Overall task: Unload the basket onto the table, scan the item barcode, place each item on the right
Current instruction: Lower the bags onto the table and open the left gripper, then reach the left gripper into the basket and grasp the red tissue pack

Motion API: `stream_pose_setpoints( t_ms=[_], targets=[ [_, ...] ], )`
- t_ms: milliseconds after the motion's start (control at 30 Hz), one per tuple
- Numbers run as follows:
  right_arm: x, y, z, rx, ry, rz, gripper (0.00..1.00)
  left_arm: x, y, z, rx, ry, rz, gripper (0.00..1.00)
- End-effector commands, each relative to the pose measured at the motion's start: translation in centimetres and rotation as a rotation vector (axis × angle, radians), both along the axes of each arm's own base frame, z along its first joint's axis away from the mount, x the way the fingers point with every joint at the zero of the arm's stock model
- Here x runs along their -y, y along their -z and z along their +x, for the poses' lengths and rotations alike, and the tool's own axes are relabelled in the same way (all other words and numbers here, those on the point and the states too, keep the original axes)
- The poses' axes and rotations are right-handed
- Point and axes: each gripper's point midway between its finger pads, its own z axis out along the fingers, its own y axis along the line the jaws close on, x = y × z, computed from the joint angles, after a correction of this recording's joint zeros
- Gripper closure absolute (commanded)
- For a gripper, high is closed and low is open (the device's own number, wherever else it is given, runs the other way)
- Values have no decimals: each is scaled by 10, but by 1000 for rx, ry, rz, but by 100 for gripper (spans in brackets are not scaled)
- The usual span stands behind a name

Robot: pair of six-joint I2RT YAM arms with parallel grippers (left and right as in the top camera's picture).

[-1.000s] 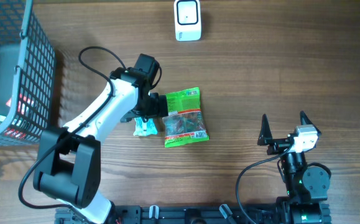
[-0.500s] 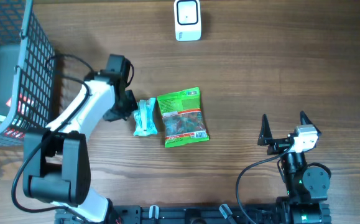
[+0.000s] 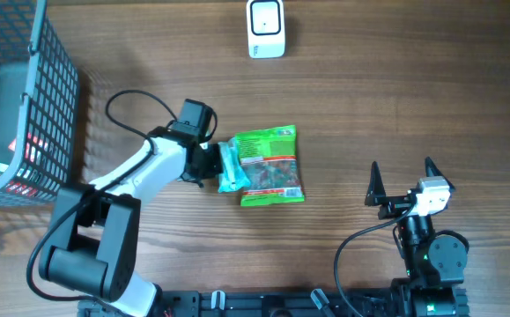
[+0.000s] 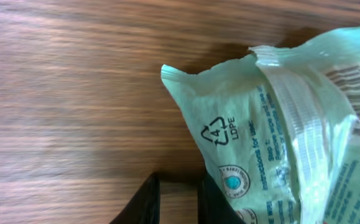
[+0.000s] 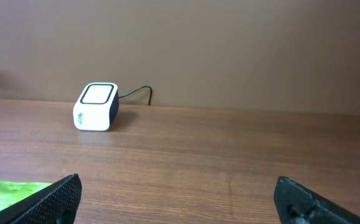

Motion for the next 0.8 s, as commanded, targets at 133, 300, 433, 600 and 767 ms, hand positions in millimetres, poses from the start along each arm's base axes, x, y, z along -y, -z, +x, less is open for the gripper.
stream_pose_setpoints(
  t_ms=[133, 300, 433, 600, 767],
  targets=[
    [-1, -1, 0, 8, -6, -4, 0, 63, -4, 9, 133, 141, -94, 77],
    [-1, -1, 0, 8, -6, -4, 0, 50, -38, 34, 231, 102, -13, 69],
    [-1, -1, 0, 8, -6, -4, 0, -2, -174, 66, 408, -17, 28, 36],
    [-1, -1, 0, 8, -6, -4, 0, -89, -236, 55, 472, -250, 59, 31],
    [-1, -1, 0, 8, -6, -4, 0, -180, -231, 44, 427, -538, 119, 28]
  ],
)
